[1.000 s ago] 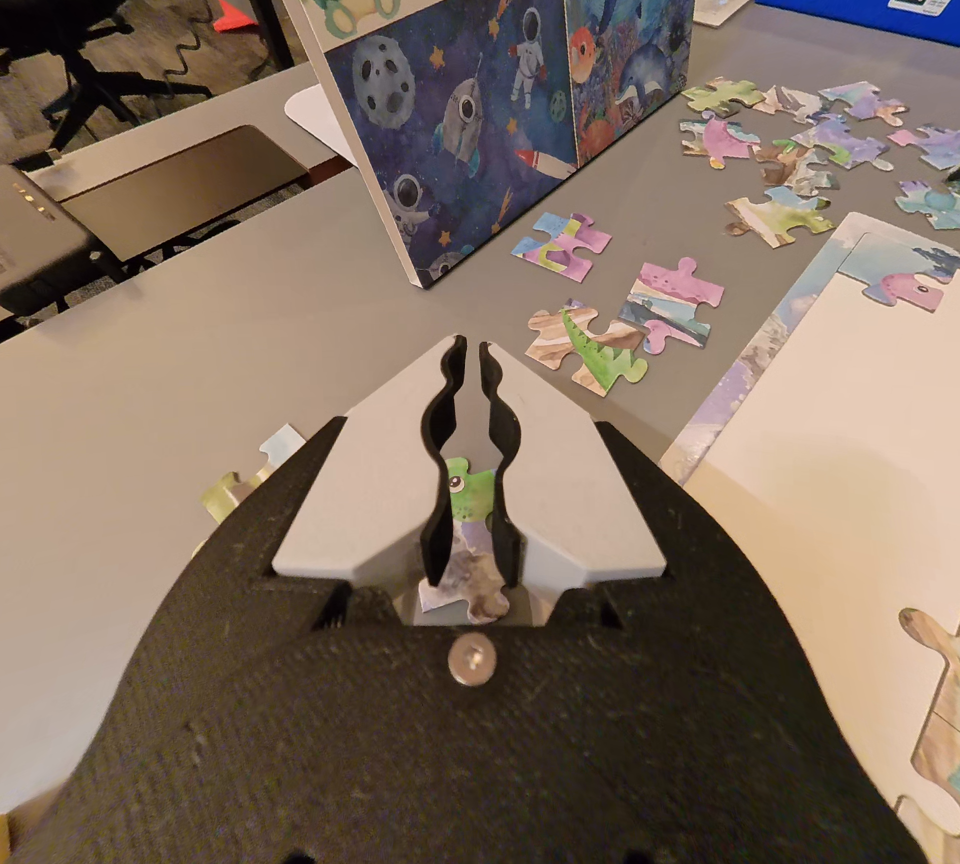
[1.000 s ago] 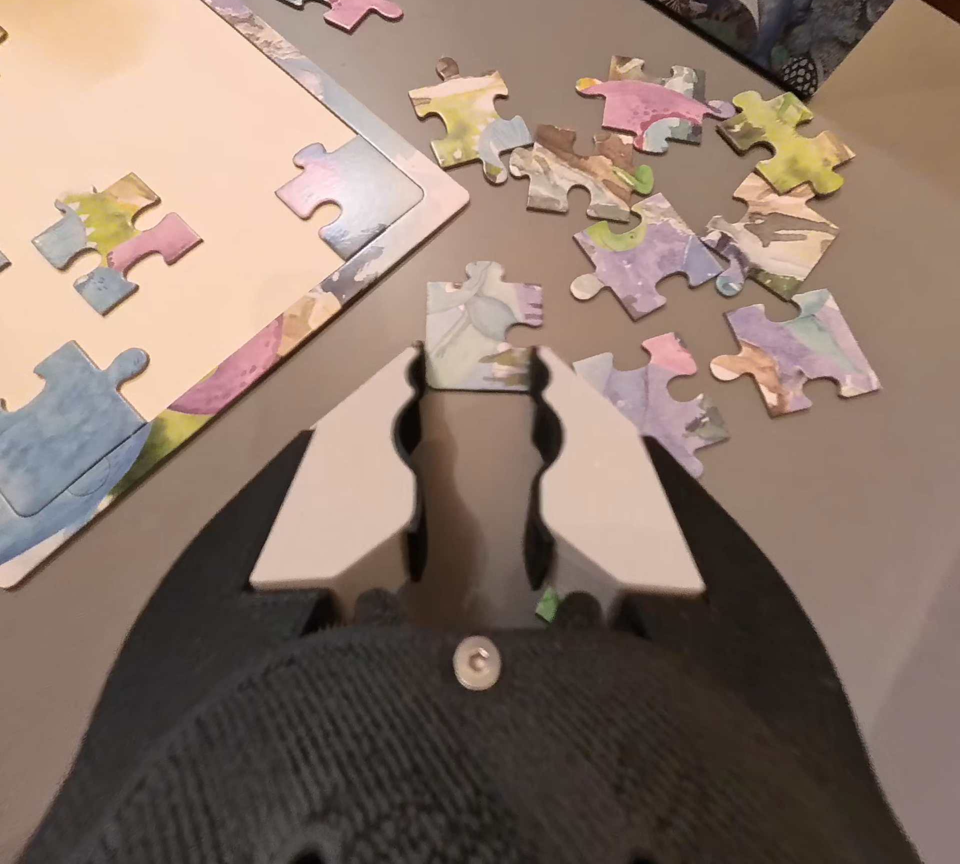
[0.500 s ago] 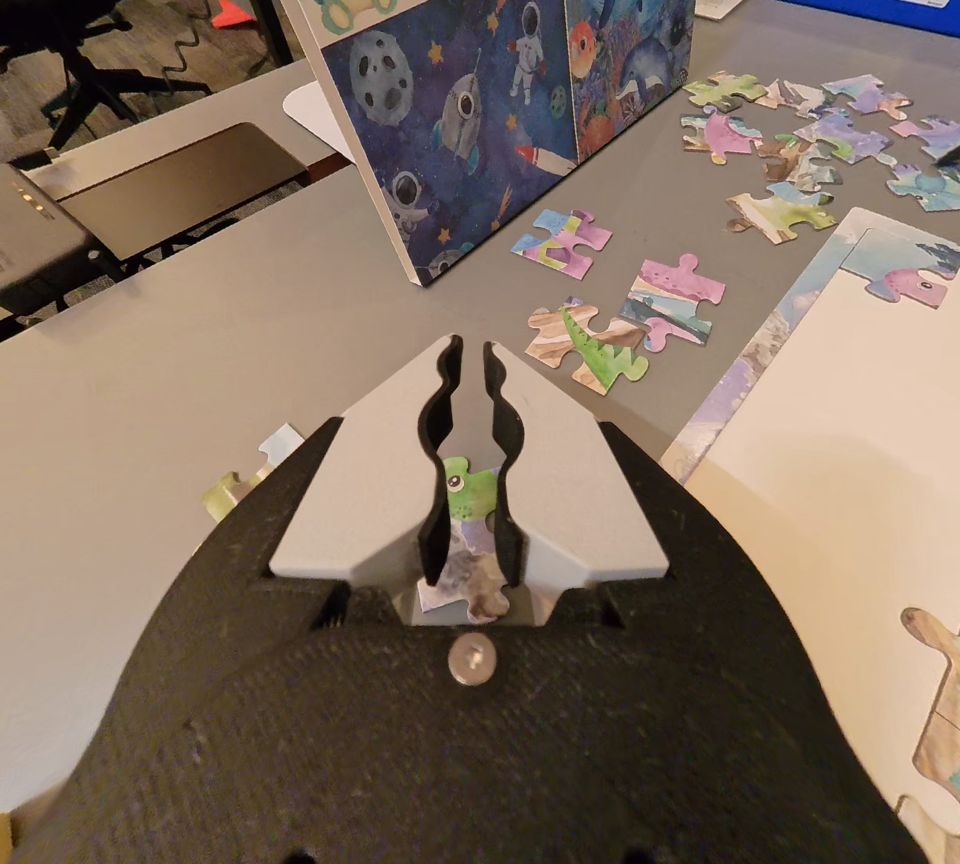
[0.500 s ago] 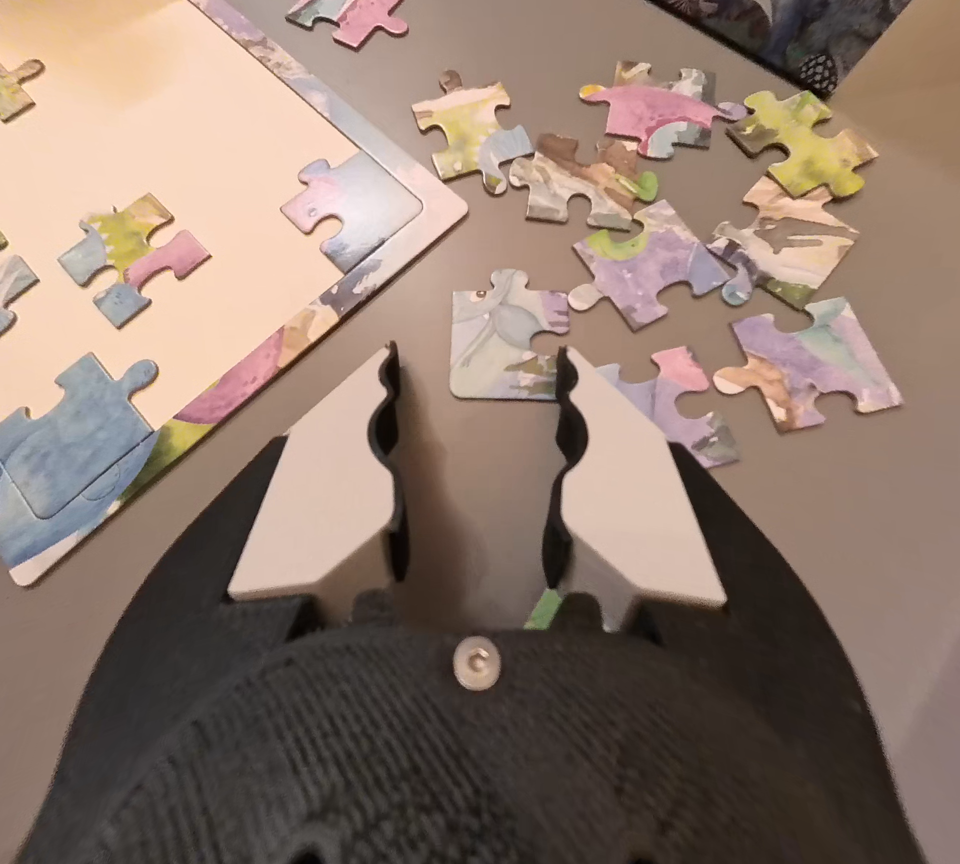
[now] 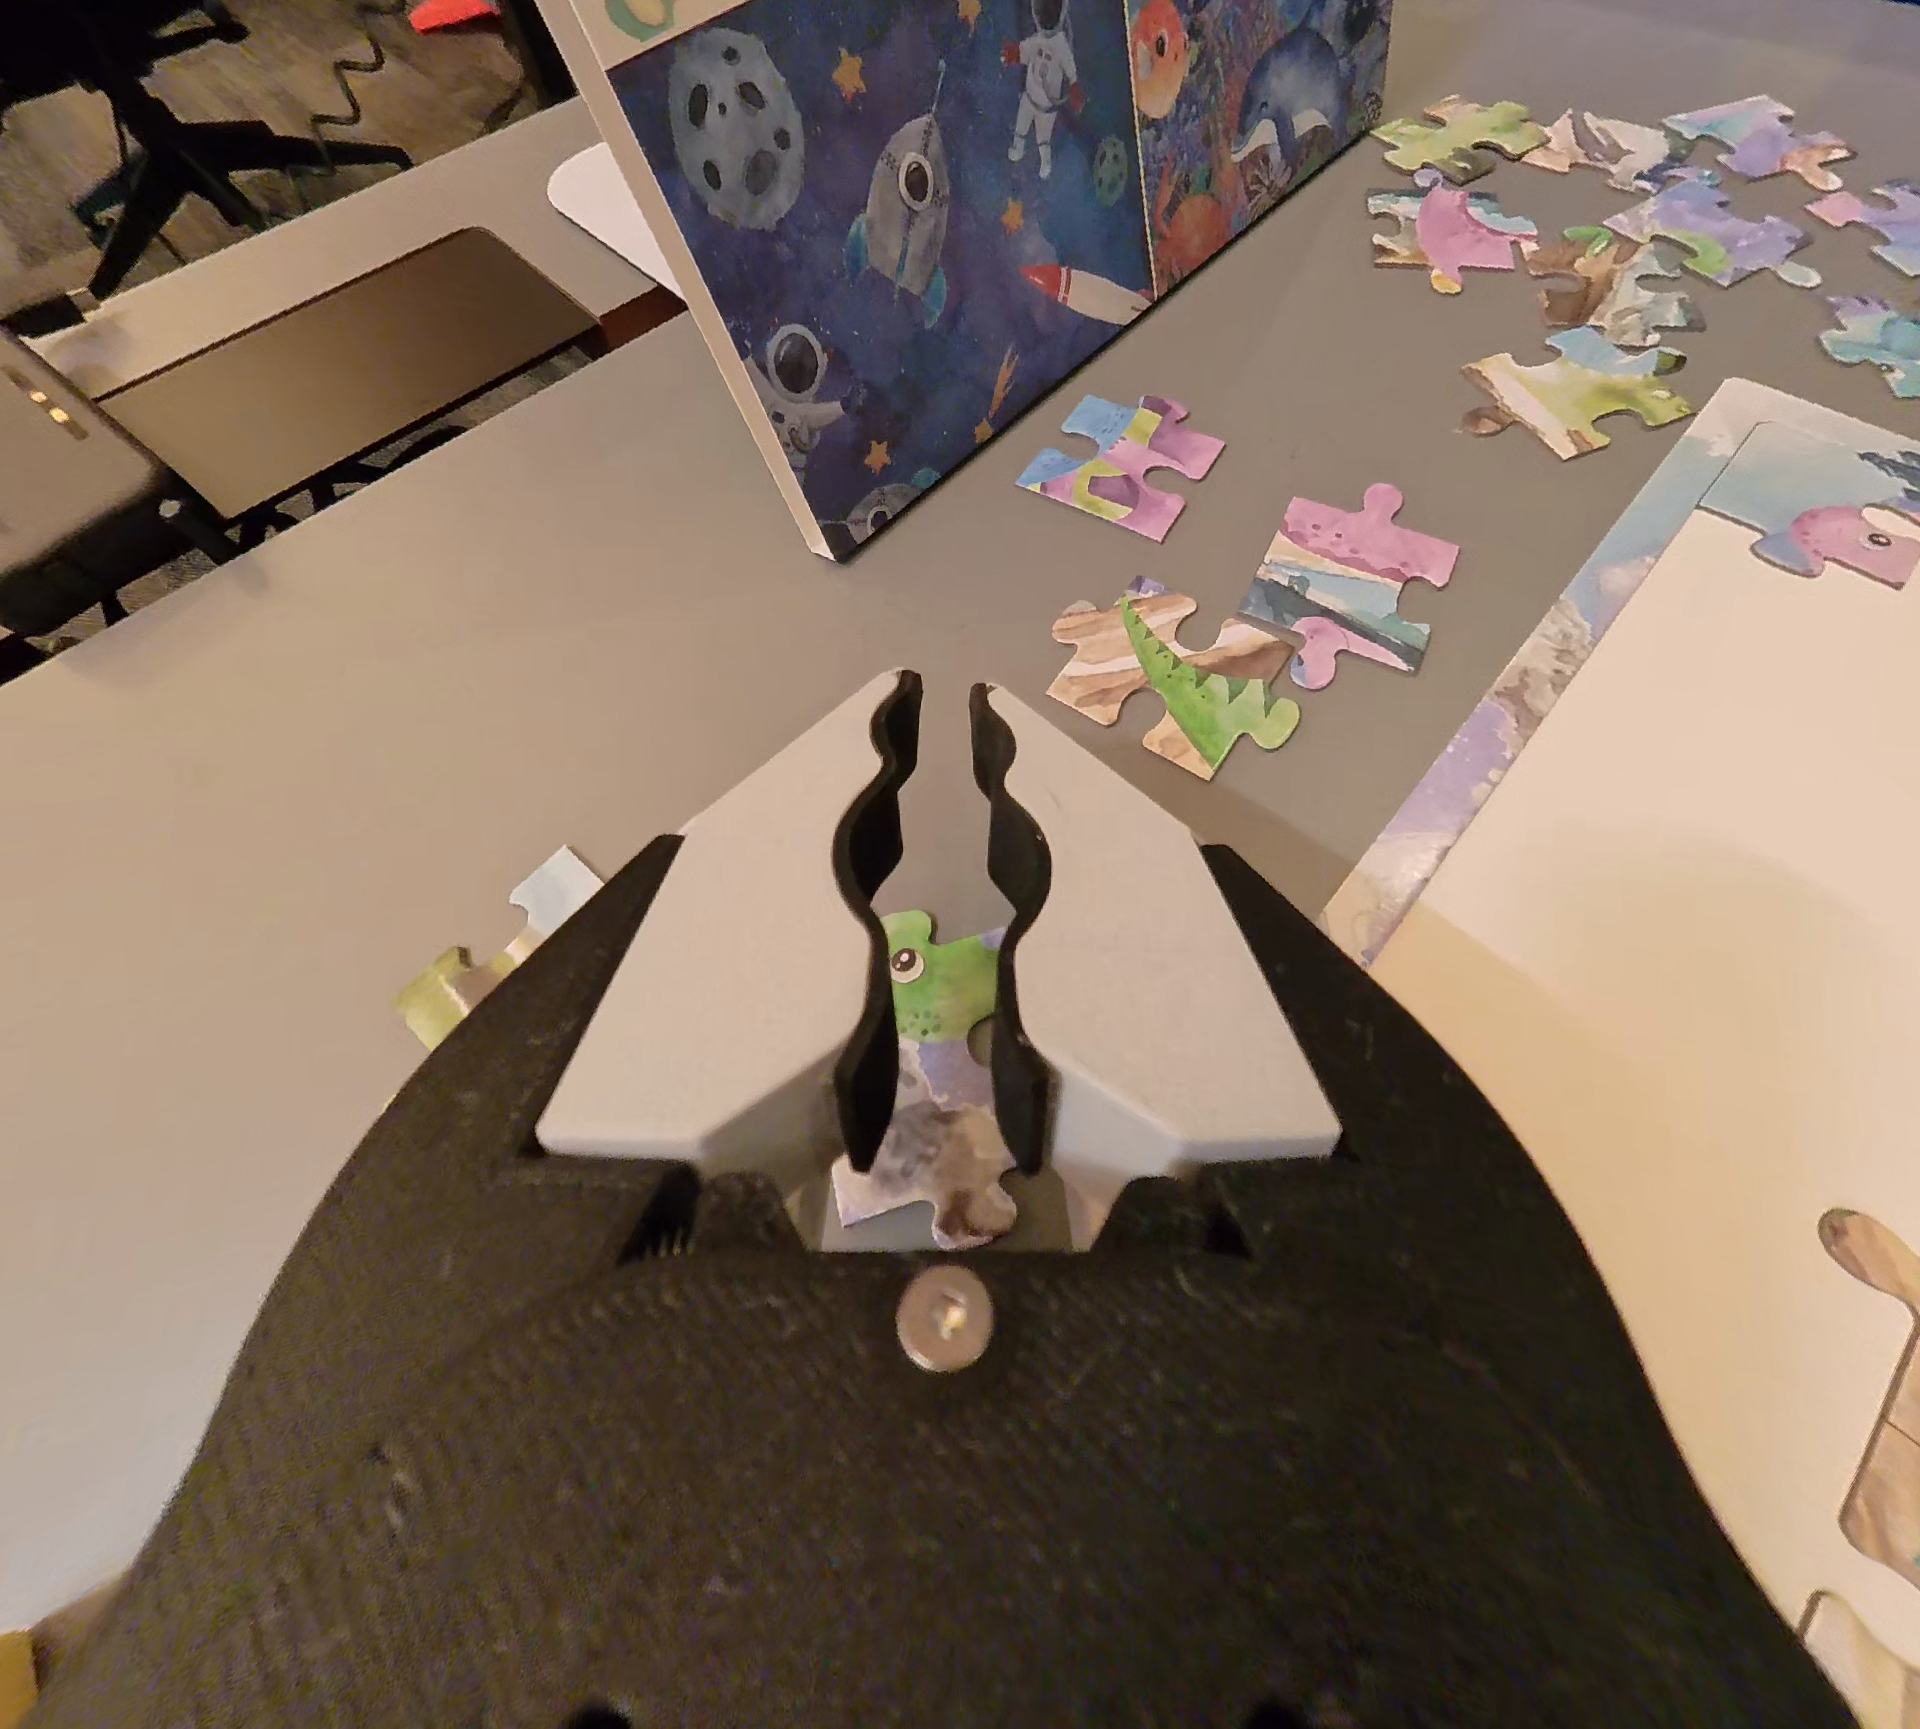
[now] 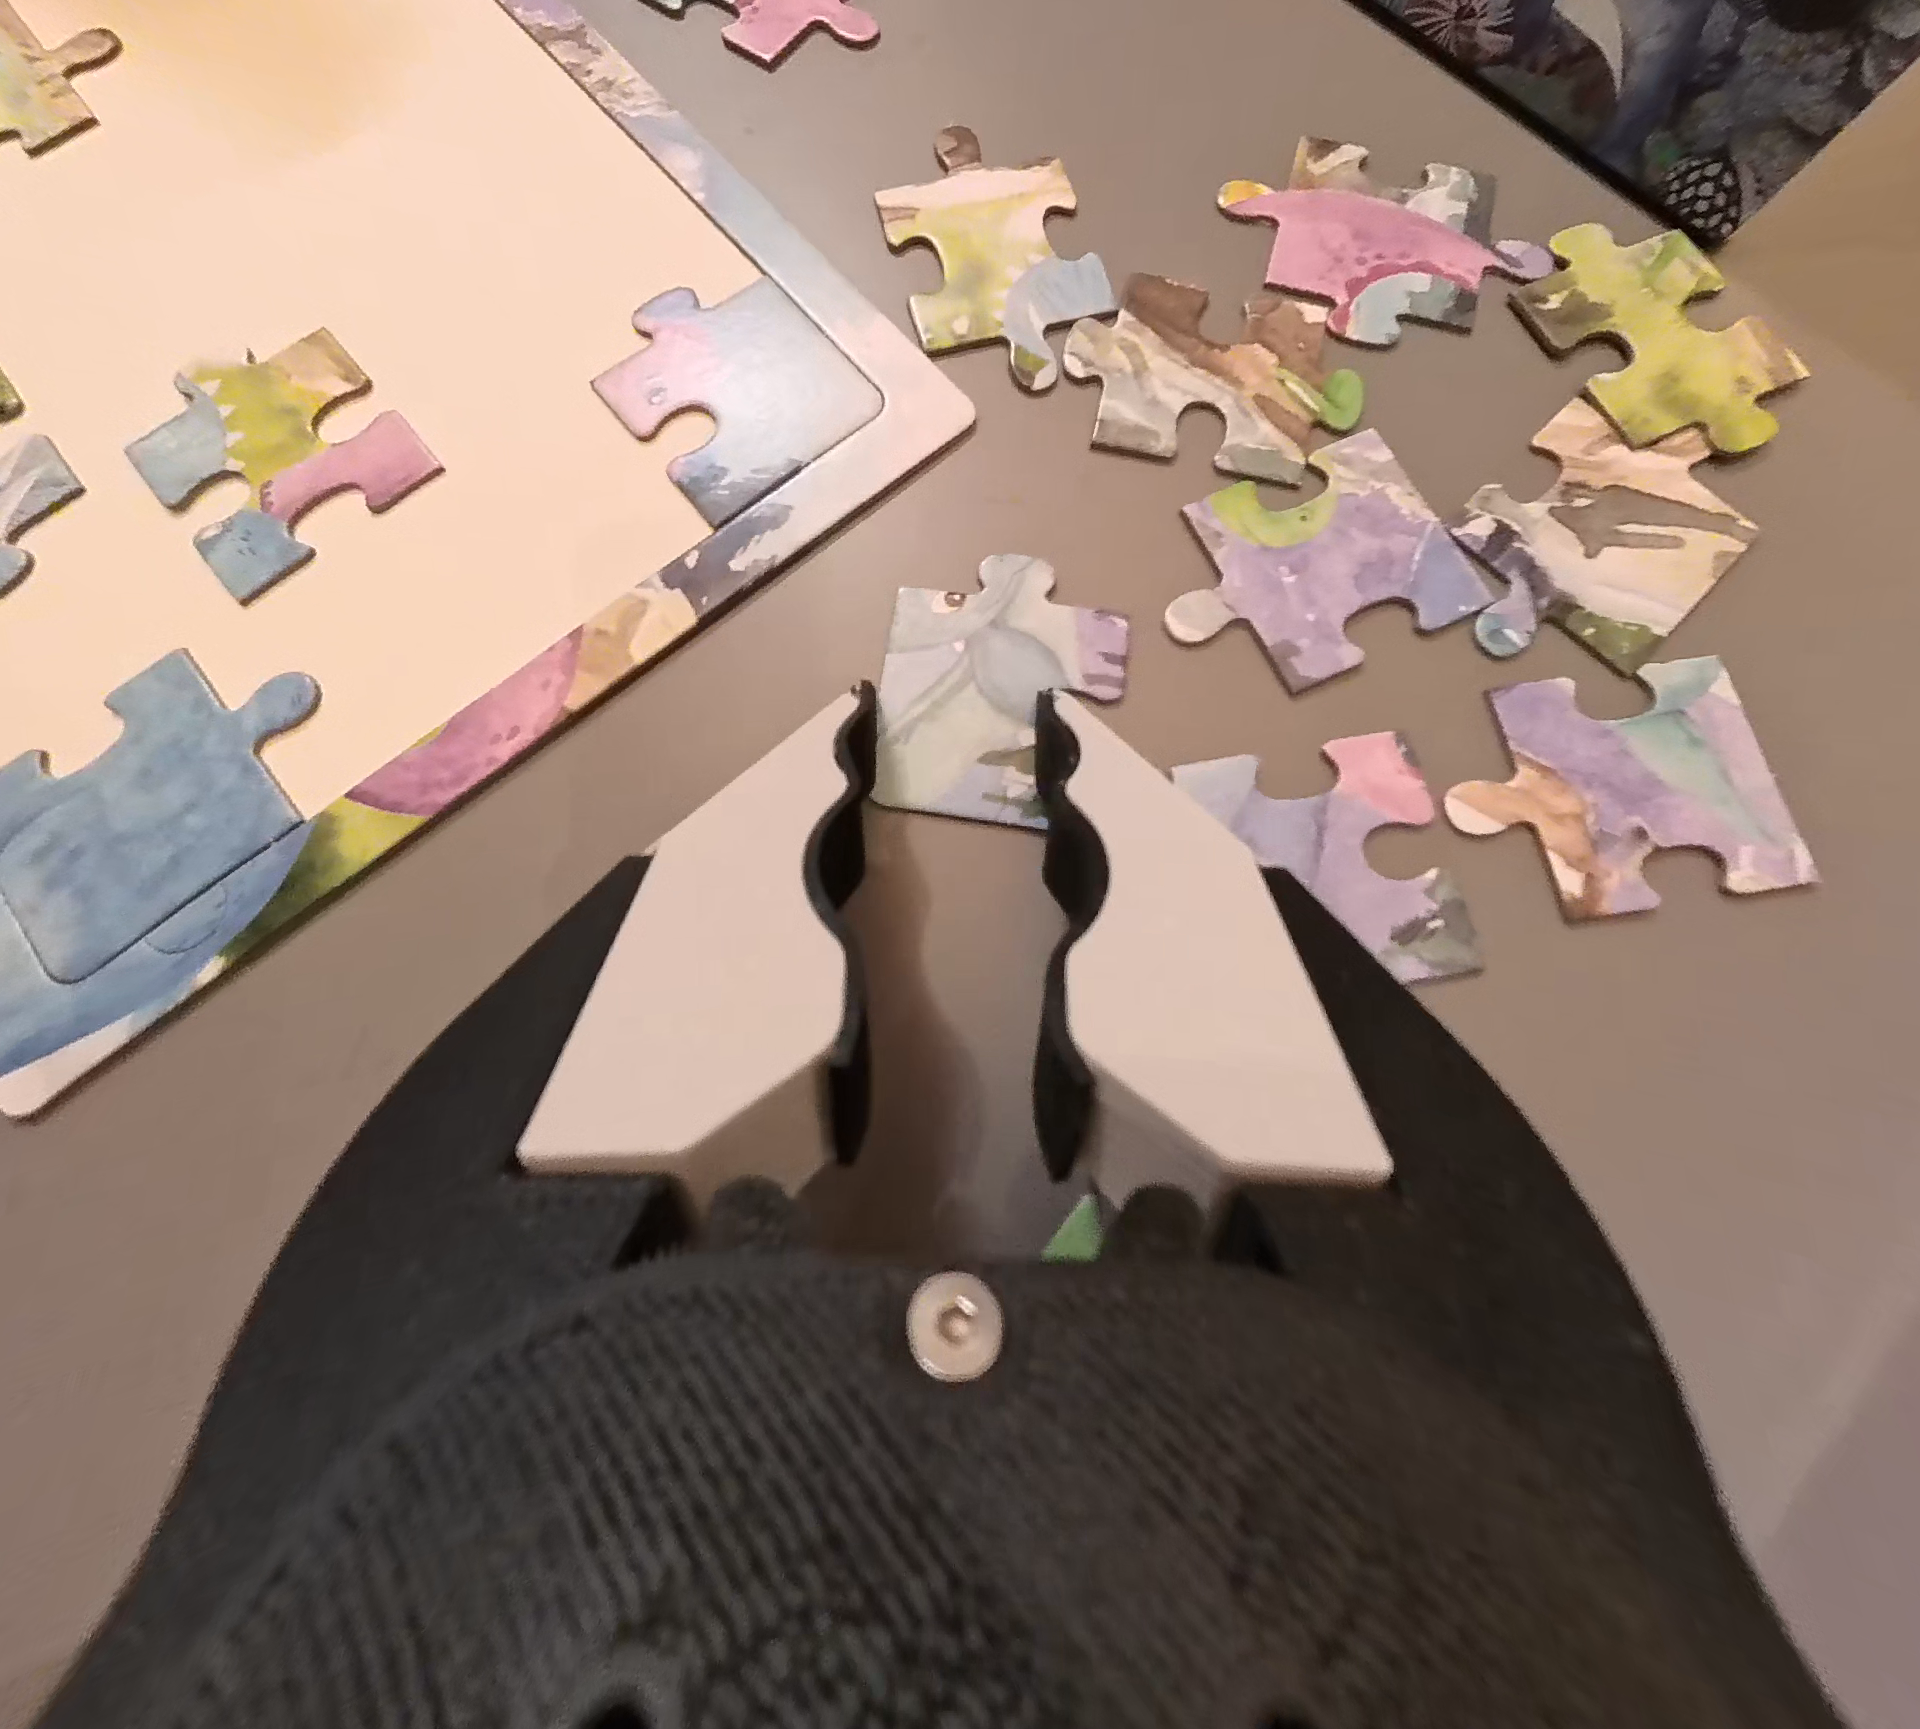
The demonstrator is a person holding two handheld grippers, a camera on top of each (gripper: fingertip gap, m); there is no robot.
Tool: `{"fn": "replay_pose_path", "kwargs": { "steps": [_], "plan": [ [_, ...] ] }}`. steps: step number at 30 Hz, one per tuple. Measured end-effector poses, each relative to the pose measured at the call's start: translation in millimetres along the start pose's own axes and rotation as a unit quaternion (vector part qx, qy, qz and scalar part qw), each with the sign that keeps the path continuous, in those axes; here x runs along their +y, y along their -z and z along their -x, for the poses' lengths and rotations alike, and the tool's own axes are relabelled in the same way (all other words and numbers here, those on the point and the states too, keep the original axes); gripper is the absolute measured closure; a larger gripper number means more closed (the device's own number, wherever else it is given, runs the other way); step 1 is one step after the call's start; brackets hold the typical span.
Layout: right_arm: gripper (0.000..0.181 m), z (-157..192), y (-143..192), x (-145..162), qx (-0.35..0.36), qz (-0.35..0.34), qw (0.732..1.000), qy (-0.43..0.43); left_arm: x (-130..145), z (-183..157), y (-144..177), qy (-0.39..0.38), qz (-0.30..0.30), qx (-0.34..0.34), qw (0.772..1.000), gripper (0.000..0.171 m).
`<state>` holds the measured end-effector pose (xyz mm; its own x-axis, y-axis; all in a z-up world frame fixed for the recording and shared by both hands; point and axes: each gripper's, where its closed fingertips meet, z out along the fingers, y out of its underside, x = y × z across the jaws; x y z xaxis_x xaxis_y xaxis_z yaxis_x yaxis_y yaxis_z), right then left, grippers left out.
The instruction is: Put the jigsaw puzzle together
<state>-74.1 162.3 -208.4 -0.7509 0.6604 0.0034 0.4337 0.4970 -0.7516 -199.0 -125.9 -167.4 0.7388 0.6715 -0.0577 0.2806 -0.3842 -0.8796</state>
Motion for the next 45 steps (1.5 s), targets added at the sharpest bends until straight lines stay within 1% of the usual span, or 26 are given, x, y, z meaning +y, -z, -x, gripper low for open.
{"fn": "replay_pose_path", "kwargs": {
  "steps": [3,8,10,13,15,17,19,21,23,25,27,29,31,33,35,36,38,40,41,42,43,45],
  "plan": [
    [0.152,2.4,3.5,-1.7,-0.003,-0.011,1.0,0.0,0.0,-0.3,0.0,-0.002,0.0,0.0,1.0,0.164],
    [0.152,13.1,17.7,-16.8,-0.022,-0.073,0.997,-0.013,-2.0,-0.8,2.1,0.005,-0.009,0.008,1.0,0.16],
    [0.152,18.4,22.7,-22.9,-0.024,-0.095,0.995,-0.011,-6.6,-2.9,4.5,0.007,-0.024,0.013,1.0,0.152],
    [0.152,23.6,27.7,-31.6,-0.02,-0.116,0.993,0.002,-22.5,-20.8,12.2,0.001,-0.056,0.049,0.997,0.14],
    [0.152,26.2,29.6,-35.8,-0.019,-0.126,0.992,0.009,-31.9,-38.2,17.5,-0.028,-0.065,0.069,0.995,0.133],
    [0.152,28.2,30.5,-37.6,-0.018,-0.131,0.991,0.015,-38.2,-62.6,21.1,-0.069,-0.069,0.096,0.991,0.129],
    [0.152,30.4,30.9,-38.4,-0.019,-0.133,0.991,0.02,-40.6,-91.4,23.9,-0.106,-0.067,0.129,0.984,0.125],
    [0.152,32.6,31.5,-39.9,-0.019,-0.137,0.99,0.025,-40.6,-126.8,29.2,-0.134,-0.069,0.182,0.972,0.123],
    [0.153,35.7,32.3,-42.1,-0.021,-0.143,0.989,0.03,-35.8,-162.5,36.7,-0.159,-0.063,0.241,0.955,0.123],
    [0.153,39.9,33.4,-44.7,-0.024,-0.149,0.988,0.035,-27.2,-190.5,44.2,-0.186,-0.048,0.286,0.939,0.124],
    [0.153,44.9,34.0,-46.9,-0.027,-0.155,0.987,0.042,-18.8,-208.4,49.3,-0.206,-0.034,0.312,0.927,0.125],
    [0.153,53.5,33.7,-49.8,-0.034,-0.16,0.985,0.051,-16.0,-216.8,50.0,-0.205,-0.032,0.319,0.925,0.127],
    [0.152,67.8,32.2,-56.2,-0.046,-0.168,0.982,0.067,-16.3,-224.4,51.1,-0.177,-0.036,0.341,0.923,0.129],
    [0.152,87.5,28.4,-64.8,-0.065,-0.174,0.979,0.09,-17.4,-228.9,50.4,-0.131,-0.034,0.365,0.921,0.129],
    [0.152,107.9,22.2,-73.2,-0.079,-0.176,0.974,0.118,-18.4,-228.6,46.8,-0.071,-0.02,0.382,0.921,0.129],
    [0.152,117.0,17.7,-76.3,-0.081,-0.172,0.973,0.133,-19.0,-228.8,46.4,-0.034,-0.011,0.399,0.916,0.127],
    [0.152,131.5,8.1,-80.8,-0.075,-0.162,0.97,0.165,-23.5,-228.2,47.8,0.054,-0.001,0.442,0.895,0.126],
    [0.153,143.0,0.5,-85.2,-0.066,-0.156,0.967,0.193,-30.2,-227.0,52.5,0.145,0.006,0.494,0.857,0.127],
    [0.153,147.2,-2.1,-87.3,-0.061,-0.156,0.965,0.203,-31.5,-226.0,53.7,0.179,0.015,0.514,0.839,0.127],
    [0.153,150.4,-4.0,-89.1,-0.056,-0.155,0.963,0.213,-30.9,-225.4,53.8,0.201,0.025,0.527,0.825,0.127],
    [0.152,152.8,-5.4,-90.4,-0.053,-0.156,0.962,0.22,-29.1,-224.7,52.5,0.212,0.032,0.531,0.82,0.129],
    [0.152,155.4,-7.2,-91.6,-0.047,-0.155,0.96,0.229,-26.3,-224.0,49.7,0.218,0.036,0.529,0.819,0.137]
  ]
}}
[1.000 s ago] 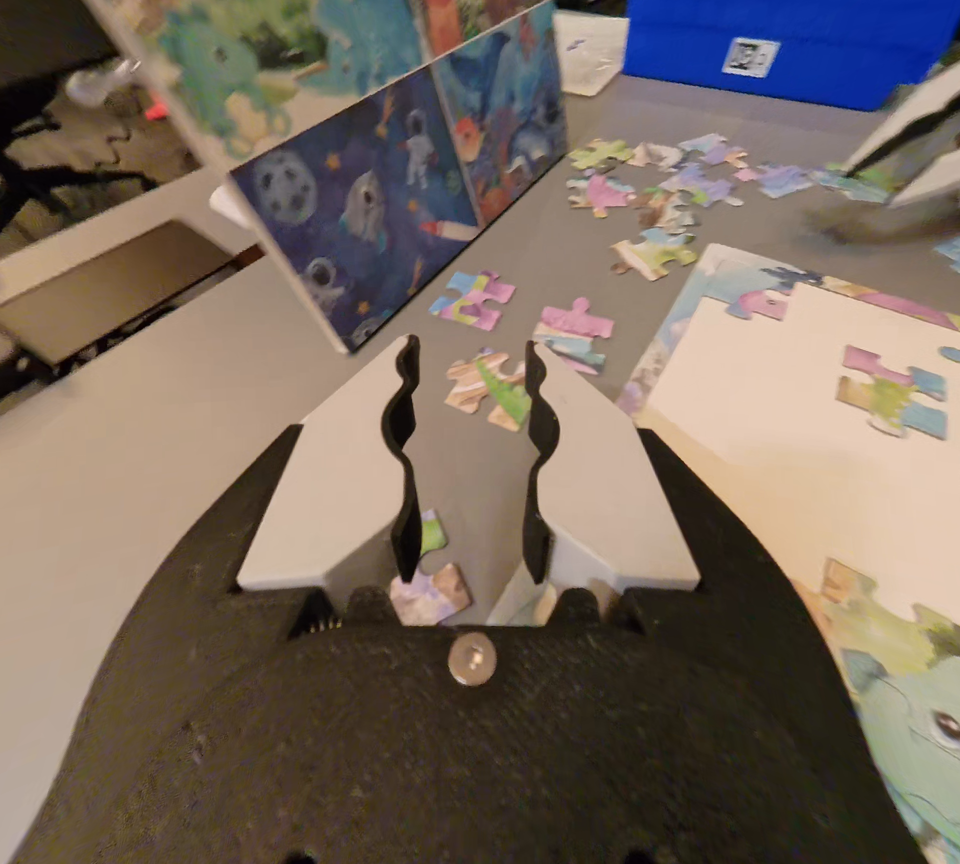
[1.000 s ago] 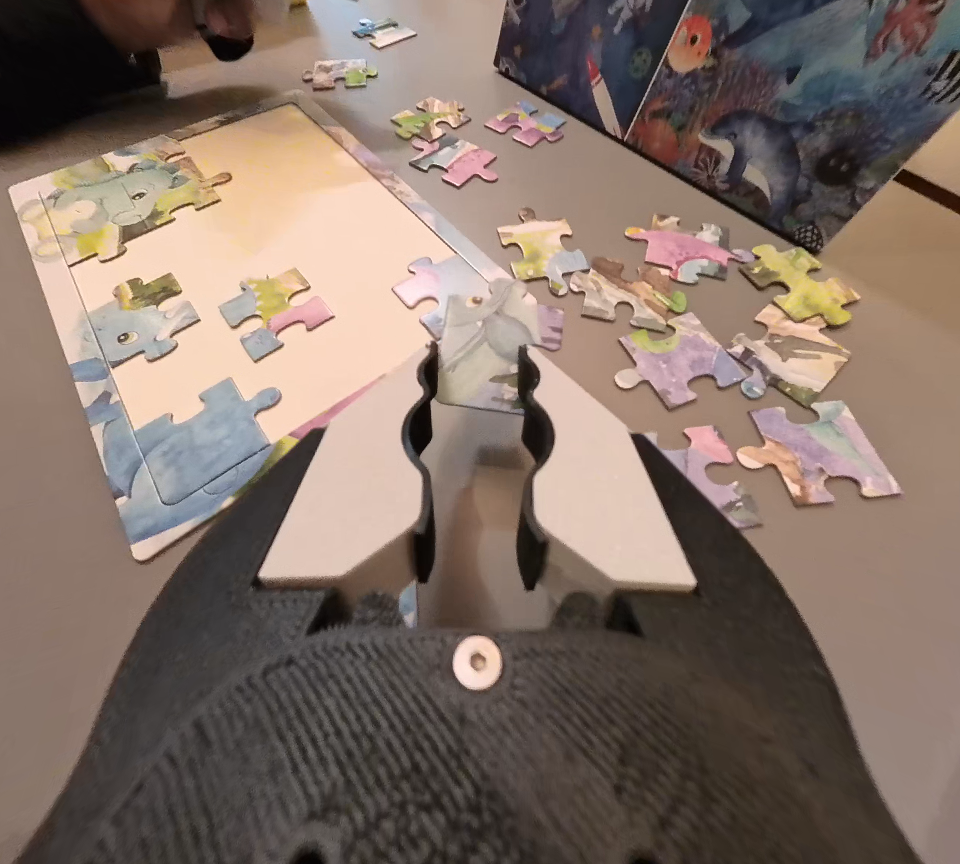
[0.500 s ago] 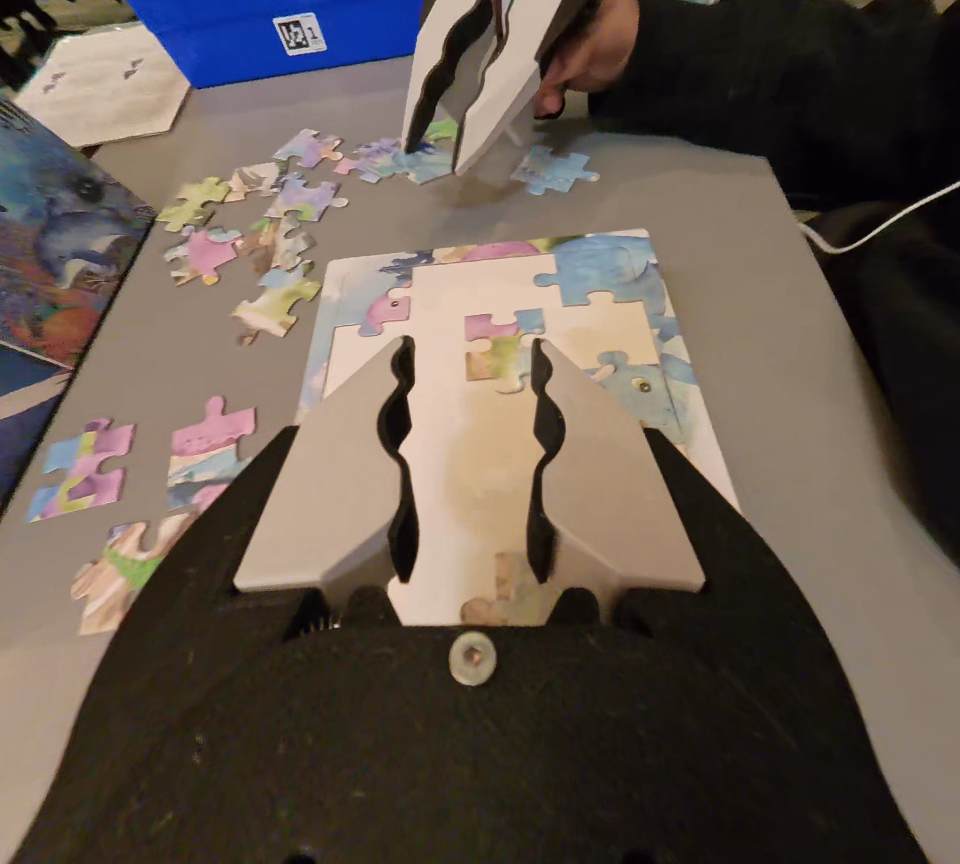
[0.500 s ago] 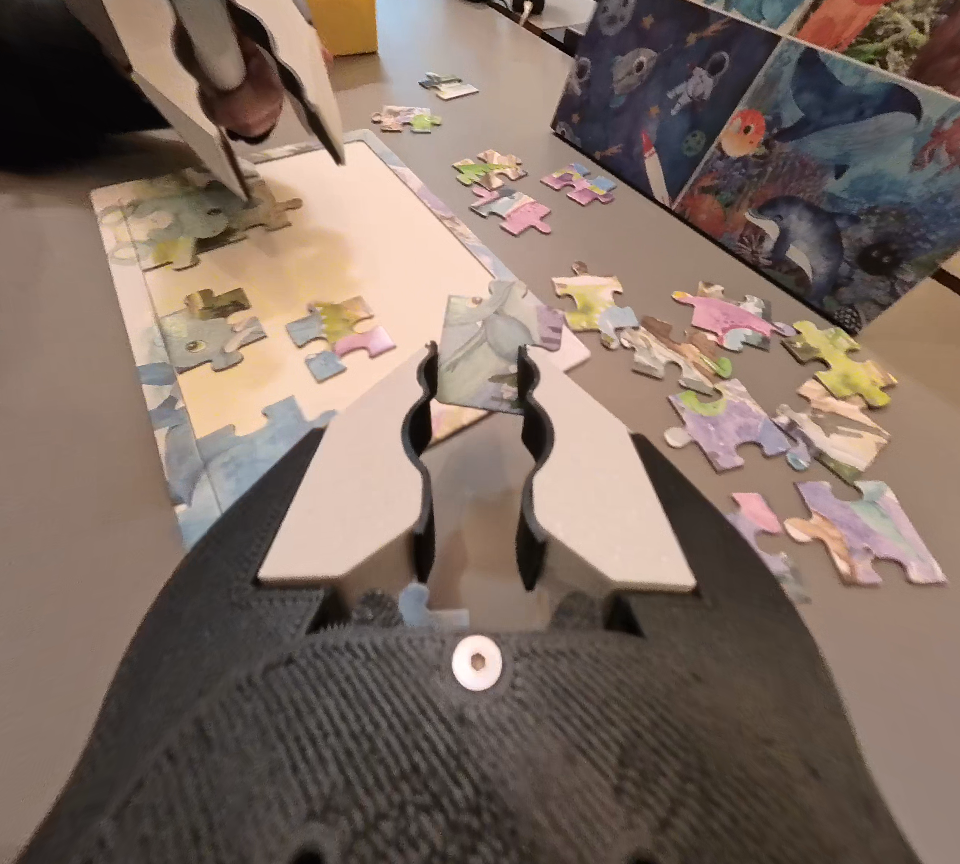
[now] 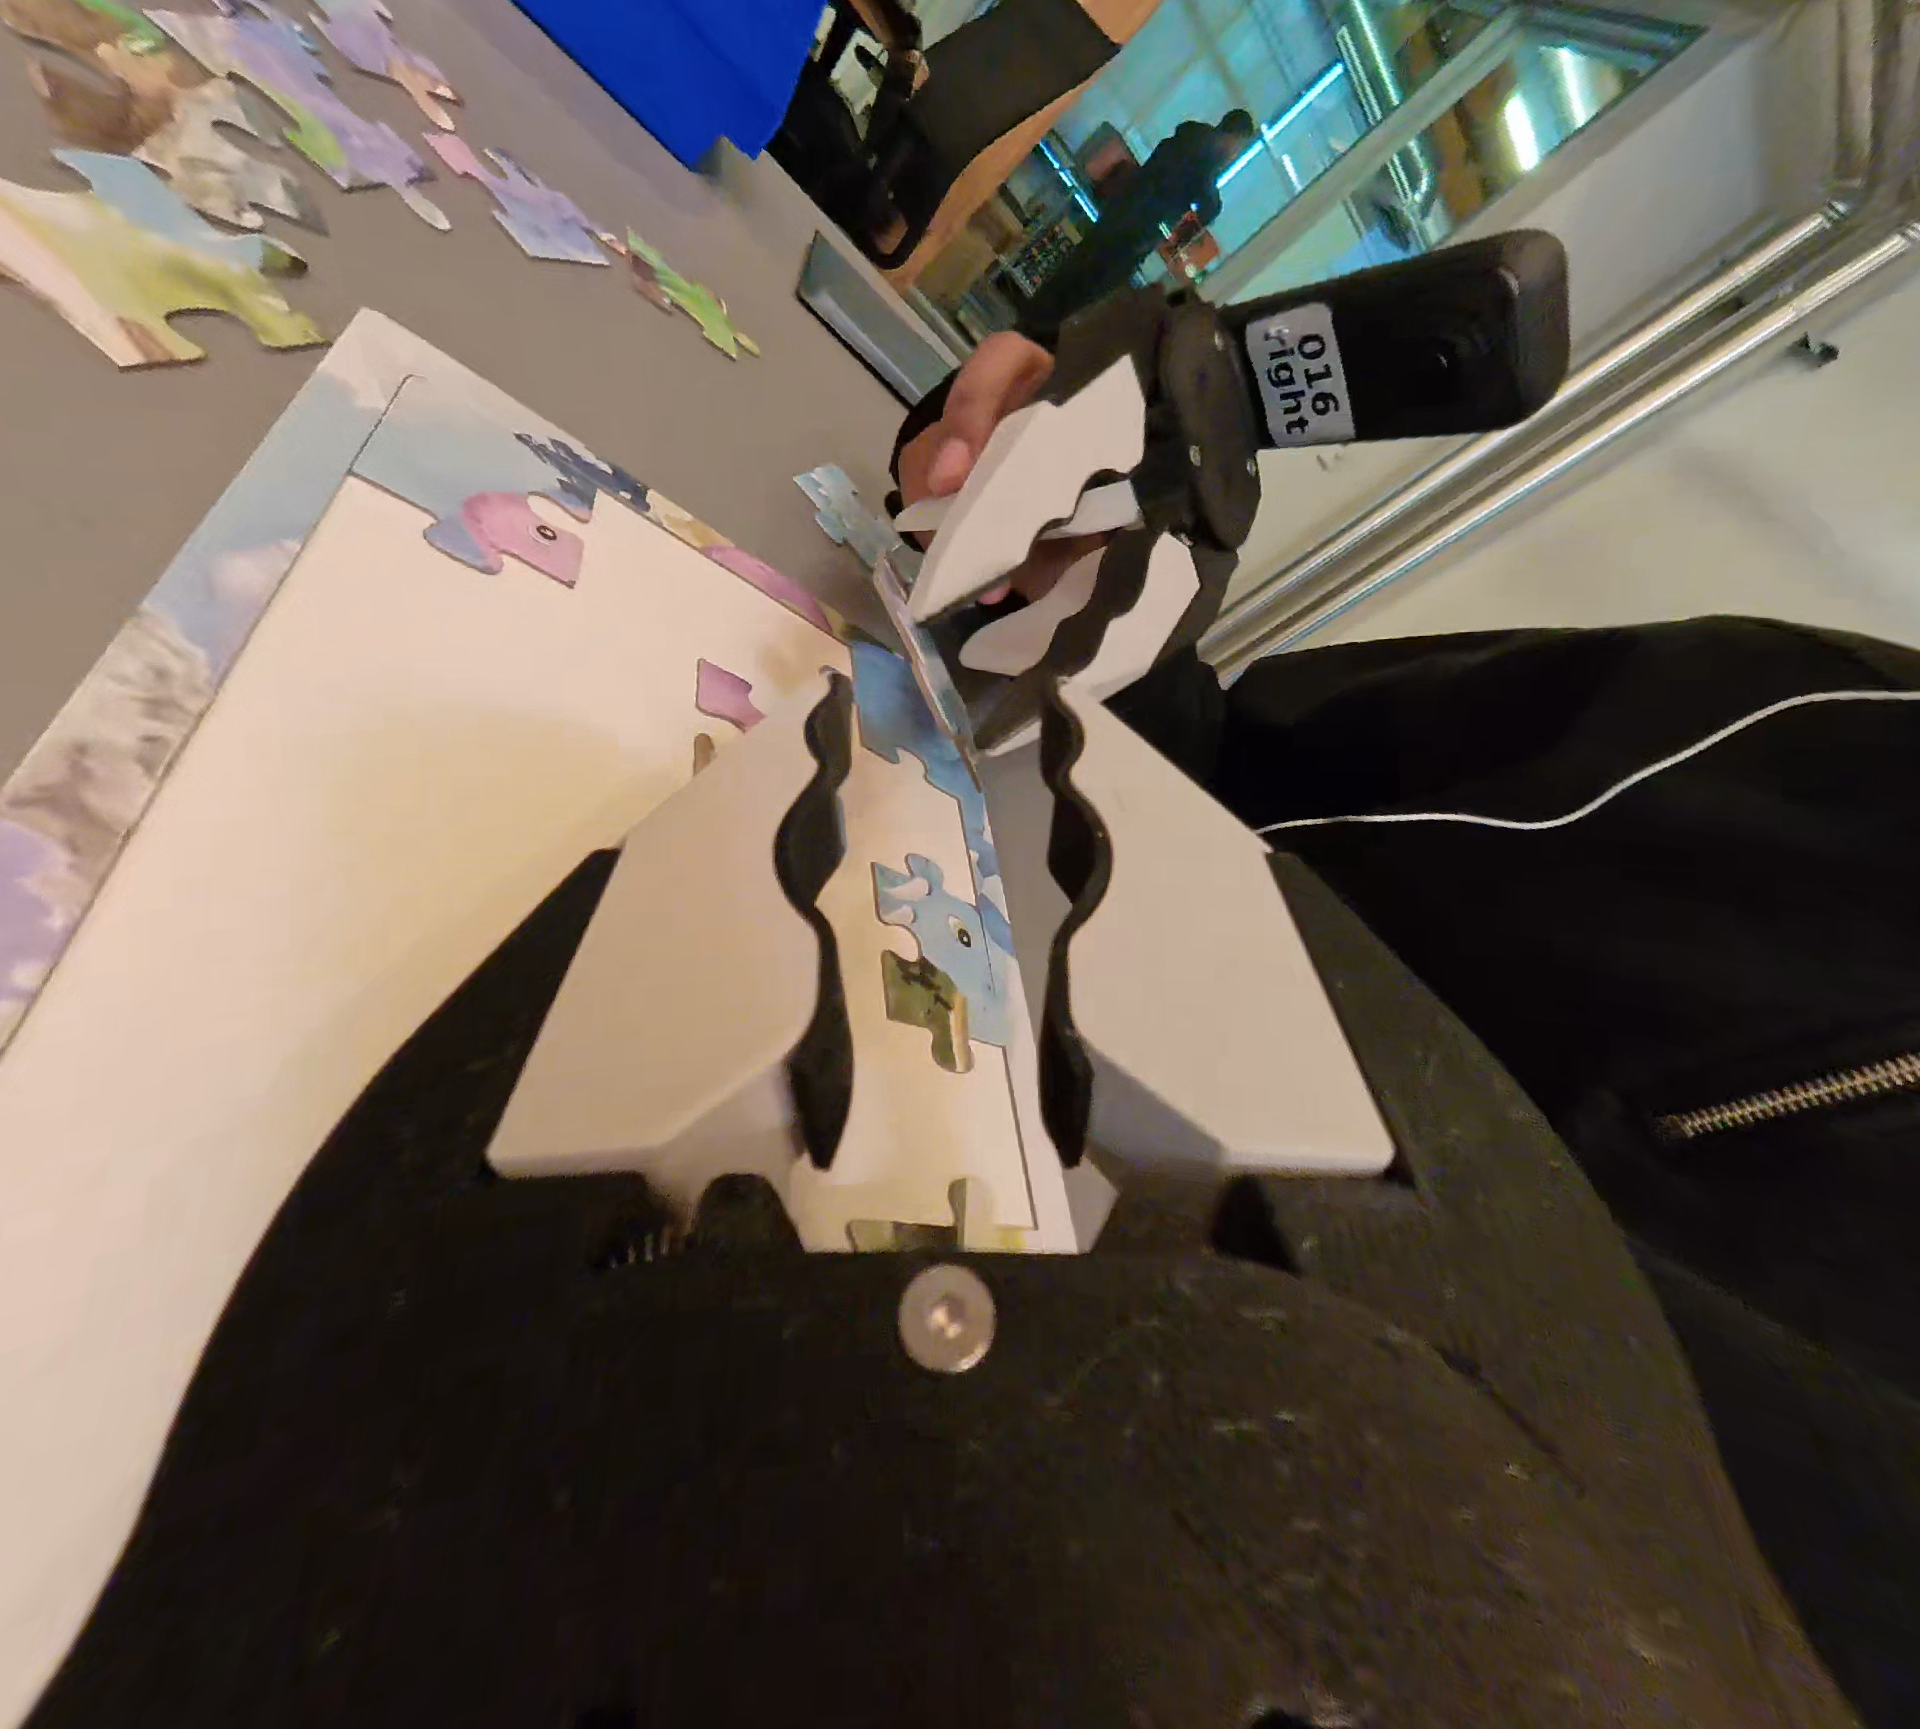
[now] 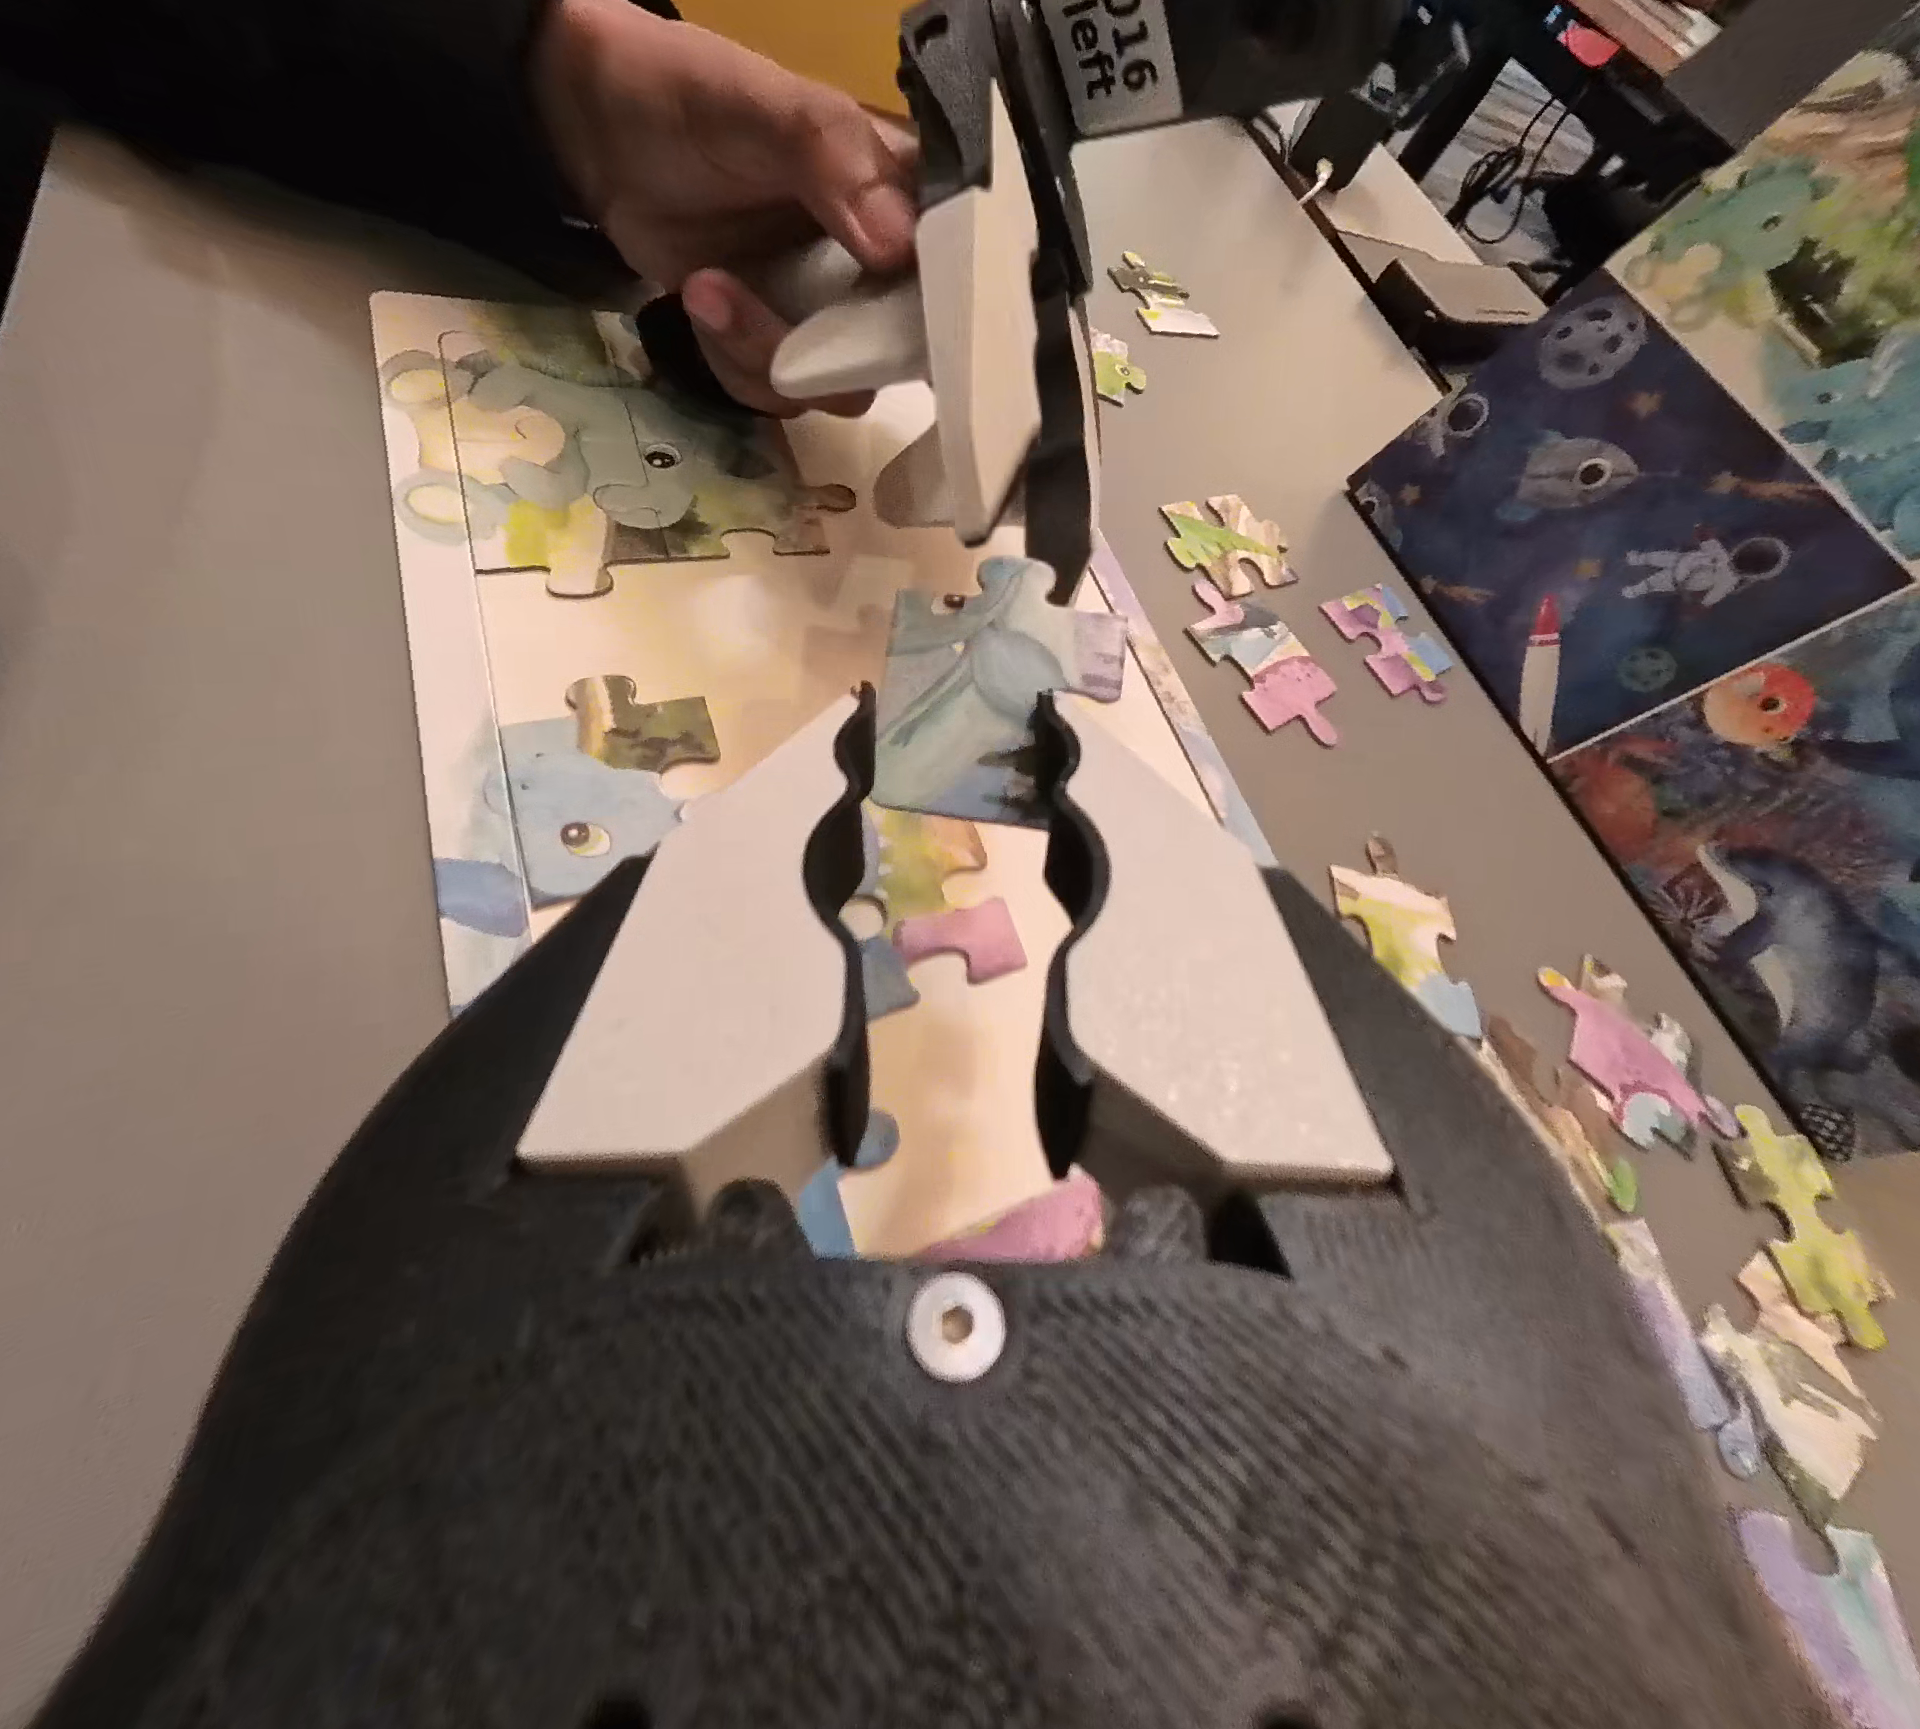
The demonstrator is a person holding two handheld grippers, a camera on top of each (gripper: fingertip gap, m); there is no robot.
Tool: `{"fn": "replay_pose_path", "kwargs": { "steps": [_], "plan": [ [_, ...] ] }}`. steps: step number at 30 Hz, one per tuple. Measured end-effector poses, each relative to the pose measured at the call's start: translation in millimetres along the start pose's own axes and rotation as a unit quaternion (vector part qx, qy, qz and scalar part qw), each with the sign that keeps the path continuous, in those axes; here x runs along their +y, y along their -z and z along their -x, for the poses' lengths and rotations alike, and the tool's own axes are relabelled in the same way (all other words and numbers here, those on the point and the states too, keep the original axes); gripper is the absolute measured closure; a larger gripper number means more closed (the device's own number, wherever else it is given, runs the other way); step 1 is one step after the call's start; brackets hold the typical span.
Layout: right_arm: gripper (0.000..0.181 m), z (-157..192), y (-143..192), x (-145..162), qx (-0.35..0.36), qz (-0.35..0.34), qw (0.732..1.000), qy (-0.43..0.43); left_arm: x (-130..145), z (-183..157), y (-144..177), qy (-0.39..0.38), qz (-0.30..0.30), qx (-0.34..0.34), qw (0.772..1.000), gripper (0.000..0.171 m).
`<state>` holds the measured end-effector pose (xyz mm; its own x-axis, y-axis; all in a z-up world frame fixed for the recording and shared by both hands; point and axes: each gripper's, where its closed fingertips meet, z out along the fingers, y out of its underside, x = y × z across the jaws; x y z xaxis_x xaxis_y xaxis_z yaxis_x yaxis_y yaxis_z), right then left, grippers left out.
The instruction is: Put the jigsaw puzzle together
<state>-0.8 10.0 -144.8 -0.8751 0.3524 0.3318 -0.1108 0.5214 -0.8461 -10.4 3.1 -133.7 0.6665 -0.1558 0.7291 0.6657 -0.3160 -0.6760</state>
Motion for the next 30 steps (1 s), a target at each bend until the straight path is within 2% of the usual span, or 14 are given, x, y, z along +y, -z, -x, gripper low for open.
{"fn": "replay_pose_path", "kwargs": {
  "steps": [4,11,16,25,30],
  "plan": [
    [0.152,-0.8,-0.3,-2.0,0.008,-0.005,1.0,0.005,0.8,-2.0,-0.9,0.008,-0.004,0.014,1.0,0.167],
    [0.156,-11.2,3.9,-2.8,0.045,-0.015,0.999,0.019,-3.9,0.8,3.6,0.033,-0.022,0.024,0.999,0.169],
    [0.158,-17.9,8.0,-3.9,0.056,-0.03,0.998,0.002,-1.4,3.4,3.0,0.024,-0.013,0.011,1.0,0.171],
    [0.132,-17.0,8.5,-0.8,0.021,-0.049,0.997,-0.059,-4.1,2.4,3.3,0.023,-0.023,0.007,0.999,0.171],
    [0.127,-14.9,5.1,2.1,0.023,-0.036,0.998,-0.049,-7.6,4.8,5.8,0.024,-0.034,-0.001,0.999,0.171]
  ]
}}
